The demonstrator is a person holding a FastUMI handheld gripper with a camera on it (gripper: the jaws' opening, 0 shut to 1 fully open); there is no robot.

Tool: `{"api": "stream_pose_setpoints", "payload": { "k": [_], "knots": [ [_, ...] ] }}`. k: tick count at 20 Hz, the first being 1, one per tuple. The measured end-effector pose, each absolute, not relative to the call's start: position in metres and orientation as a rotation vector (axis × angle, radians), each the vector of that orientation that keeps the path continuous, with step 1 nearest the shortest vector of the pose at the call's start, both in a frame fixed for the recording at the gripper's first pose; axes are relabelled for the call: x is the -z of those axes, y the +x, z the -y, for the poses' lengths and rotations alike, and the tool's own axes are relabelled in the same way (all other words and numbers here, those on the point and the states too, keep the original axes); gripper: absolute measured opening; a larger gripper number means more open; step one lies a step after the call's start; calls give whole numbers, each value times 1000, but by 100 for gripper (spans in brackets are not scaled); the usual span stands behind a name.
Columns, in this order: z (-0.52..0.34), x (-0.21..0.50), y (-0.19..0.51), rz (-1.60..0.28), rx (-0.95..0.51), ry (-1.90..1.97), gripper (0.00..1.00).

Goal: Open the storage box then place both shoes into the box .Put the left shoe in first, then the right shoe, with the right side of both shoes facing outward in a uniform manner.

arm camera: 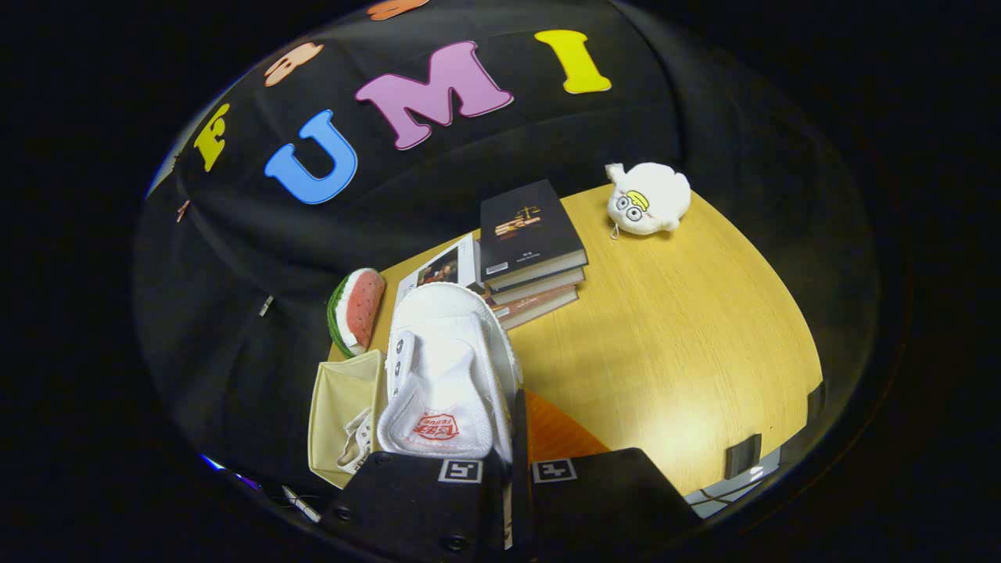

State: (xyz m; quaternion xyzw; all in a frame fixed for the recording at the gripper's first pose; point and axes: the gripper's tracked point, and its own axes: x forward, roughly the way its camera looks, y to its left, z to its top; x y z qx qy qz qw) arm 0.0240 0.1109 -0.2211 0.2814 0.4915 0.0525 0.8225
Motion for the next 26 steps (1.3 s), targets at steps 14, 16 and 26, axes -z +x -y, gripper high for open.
{"api": "stream_pose_setpoints", "payload": {
  "k": [14, 16, 26],
  "knots": [
    [-290, 186, 40, -1257, -144, 668, 9],
    [-303, 194, 37, -1288, -131, 662, 9],
    [-334, 239, 20, -1404, -74, 571, 9]
  ]
}}
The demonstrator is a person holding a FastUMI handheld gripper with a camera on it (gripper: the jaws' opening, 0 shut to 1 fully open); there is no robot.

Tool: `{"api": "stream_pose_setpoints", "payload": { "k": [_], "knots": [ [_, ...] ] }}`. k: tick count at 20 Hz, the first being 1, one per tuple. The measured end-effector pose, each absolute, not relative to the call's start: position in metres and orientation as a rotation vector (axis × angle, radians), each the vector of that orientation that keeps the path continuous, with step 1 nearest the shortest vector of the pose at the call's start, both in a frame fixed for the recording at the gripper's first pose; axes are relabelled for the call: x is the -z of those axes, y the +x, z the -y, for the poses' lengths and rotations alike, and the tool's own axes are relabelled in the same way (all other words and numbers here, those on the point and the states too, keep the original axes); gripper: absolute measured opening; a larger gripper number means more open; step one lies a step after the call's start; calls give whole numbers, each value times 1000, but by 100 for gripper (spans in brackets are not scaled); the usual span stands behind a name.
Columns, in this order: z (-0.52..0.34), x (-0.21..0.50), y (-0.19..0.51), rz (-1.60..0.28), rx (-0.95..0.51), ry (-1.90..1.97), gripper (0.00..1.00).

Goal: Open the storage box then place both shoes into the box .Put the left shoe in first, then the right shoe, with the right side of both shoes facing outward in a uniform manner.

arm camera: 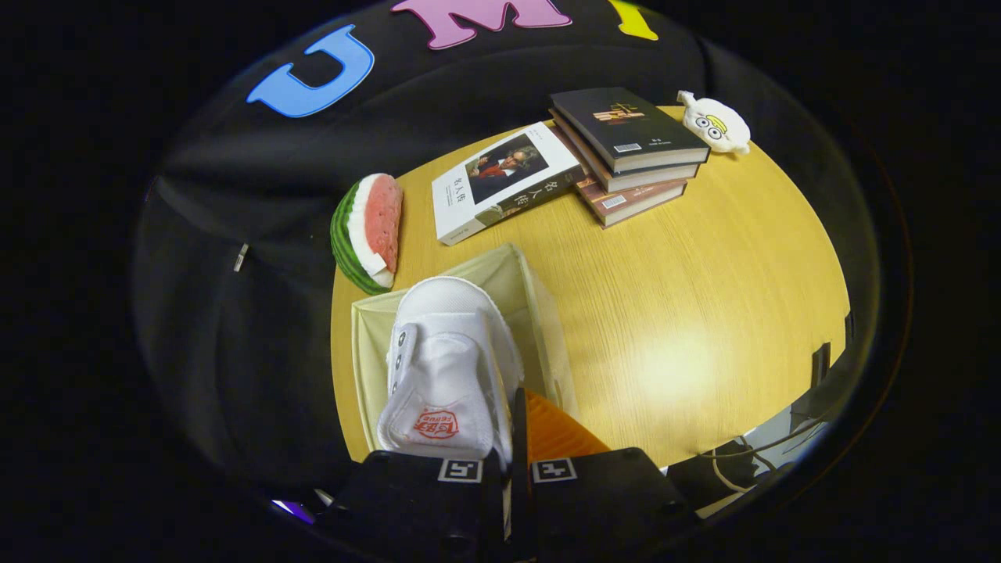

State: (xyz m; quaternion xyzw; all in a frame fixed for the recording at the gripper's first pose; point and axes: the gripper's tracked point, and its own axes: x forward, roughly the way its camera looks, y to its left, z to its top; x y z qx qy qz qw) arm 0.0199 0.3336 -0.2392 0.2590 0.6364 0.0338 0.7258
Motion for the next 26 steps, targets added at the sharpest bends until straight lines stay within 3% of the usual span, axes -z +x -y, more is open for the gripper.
{"api": "stream_pose_setpoints", "payload": {
  "k": [3, 5, 10, 18, 26],
  "knots": [
    [-334, 251, 18, -1402, -82, 506, 9],
    [-343, 252, 22, -1380, -130, 510, 17],
    [-352, 234, 36, -1309, -219, 515, 99],
    [-330, 222, 37, -1250, -217, 531, 99],
    [-256, 199, 58, -1062, -154, 494, 99]
  ]
}}
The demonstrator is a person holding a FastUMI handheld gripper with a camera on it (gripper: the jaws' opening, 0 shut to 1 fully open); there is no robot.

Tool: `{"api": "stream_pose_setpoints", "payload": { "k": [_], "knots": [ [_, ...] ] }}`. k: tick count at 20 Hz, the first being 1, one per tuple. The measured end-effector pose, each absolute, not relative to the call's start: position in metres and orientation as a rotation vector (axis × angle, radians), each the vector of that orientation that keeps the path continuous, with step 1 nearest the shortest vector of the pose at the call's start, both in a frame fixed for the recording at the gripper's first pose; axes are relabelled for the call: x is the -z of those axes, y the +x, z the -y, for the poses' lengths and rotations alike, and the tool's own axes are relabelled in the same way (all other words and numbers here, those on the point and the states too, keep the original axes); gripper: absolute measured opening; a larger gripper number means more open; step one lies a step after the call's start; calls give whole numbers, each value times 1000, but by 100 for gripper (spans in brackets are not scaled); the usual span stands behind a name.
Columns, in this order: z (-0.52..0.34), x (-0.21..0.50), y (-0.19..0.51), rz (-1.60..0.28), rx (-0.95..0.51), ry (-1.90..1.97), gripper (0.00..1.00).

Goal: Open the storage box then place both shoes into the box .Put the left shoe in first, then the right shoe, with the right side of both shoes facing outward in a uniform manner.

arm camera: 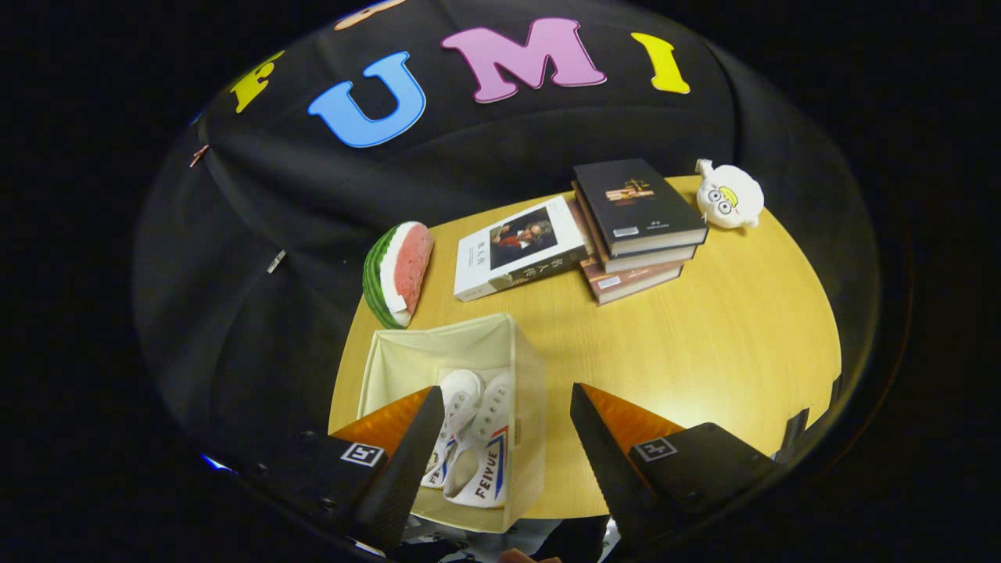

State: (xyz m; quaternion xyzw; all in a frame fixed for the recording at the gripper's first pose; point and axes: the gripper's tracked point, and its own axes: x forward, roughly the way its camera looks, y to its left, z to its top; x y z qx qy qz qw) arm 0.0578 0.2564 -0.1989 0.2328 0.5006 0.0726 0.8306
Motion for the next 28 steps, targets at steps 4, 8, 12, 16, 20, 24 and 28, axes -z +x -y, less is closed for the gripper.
{"api": "stream_pose_setpoints", "payload": {
  "k": [4, 8, 12, 16, 20, 24, 28],
  "knots": [
    [-199, 185, 55, -908, -79, 436, 99],
    [-137, 169, 70, -769, 14, 377, 99],
    [-78, 157, 71, -650, 88, 290, 99],
    [-28, 133, 64, -503, 127, 175, 99],
    [5, 97, 57, -384, 164, 110, 98],
    [32, 49, 49, -232, 212, 36, 96],
    [41, 20, 40, -148, 214, -4, 98]
  ]
}}
